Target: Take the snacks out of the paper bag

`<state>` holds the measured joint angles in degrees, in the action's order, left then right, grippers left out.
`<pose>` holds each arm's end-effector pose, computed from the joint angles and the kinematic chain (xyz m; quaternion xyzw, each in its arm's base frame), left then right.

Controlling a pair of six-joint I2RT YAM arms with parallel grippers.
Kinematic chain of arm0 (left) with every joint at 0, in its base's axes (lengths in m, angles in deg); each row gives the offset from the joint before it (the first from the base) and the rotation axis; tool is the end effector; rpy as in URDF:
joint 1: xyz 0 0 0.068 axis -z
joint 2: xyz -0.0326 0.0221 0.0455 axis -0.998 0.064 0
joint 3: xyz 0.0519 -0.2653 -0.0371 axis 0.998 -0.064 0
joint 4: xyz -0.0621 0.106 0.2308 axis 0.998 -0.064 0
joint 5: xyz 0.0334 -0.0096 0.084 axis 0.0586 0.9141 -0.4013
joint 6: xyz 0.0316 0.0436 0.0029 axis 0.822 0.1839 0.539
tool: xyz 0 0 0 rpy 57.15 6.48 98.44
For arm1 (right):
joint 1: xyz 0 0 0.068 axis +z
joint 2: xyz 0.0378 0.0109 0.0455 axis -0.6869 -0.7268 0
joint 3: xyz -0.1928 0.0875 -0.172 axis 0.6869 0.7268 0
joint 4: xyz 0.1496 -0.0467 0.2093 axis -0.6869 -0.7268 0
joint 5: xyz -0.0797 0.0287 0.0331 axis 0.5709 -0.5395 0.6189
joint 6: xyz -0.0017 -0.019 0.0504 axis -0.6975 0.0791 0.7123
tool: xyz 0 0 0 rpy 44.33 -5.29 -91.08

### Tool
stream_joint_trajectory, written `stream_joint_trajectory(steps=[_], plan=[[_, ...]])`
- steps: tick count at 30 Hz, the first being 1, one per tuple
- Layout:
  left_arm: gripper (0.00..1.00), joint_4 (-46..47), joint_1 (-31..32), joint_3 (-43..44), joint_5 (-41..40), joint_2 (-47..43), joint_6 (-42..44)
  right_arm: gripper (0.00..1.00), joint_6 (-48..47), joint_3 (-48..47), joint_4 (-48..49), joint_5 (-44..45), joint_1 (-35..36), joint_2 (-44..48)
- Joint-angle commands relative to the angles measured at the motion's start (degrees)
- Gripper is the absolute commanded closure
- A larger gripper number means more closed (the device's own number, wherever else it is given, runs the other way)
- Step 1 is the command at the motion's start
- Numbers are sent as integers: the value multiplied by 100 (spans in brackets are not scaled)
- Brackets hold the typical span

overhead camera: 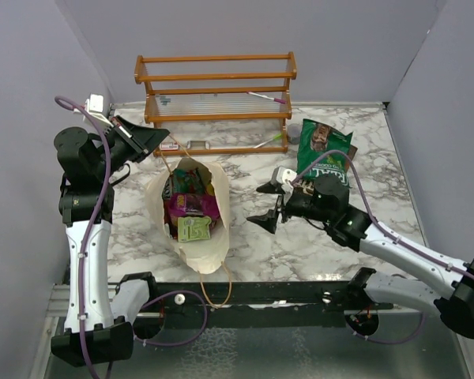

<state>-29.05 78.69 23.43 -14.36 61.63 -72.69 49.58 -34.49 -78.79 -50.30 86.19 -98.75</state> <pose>0.1885 0.0024 0.4427 -0.1270 0.7000 -0.4724 0.5203 0.1604 0.1694 0.2745 -0.4341 0.6535 0.3586 0.5059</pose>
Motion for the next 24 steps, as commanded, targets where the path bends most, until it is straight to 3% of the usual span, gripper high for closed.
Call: stream_joint_trajectory(steps=[1,7,10,19,24], plan=[[100,24,13,23,-66,-126,100,15,-1056,-1116,-607,148,995,24],[100,1,9,-30,-77,-152,97,17,-1986,-1692,-460,387,2485,-583],[100,-24,8,-9,-70,-144,104,22,-2576,-2175,-760,1077,3010,-1366],[100,-175,8,176,-65,-118,177,45,-3628,-2670,-726,2648,3208,-2814],[100,-144,16,163,-44,-139,134,46,-3818,-2845,-820,2575,3213,-3374]])
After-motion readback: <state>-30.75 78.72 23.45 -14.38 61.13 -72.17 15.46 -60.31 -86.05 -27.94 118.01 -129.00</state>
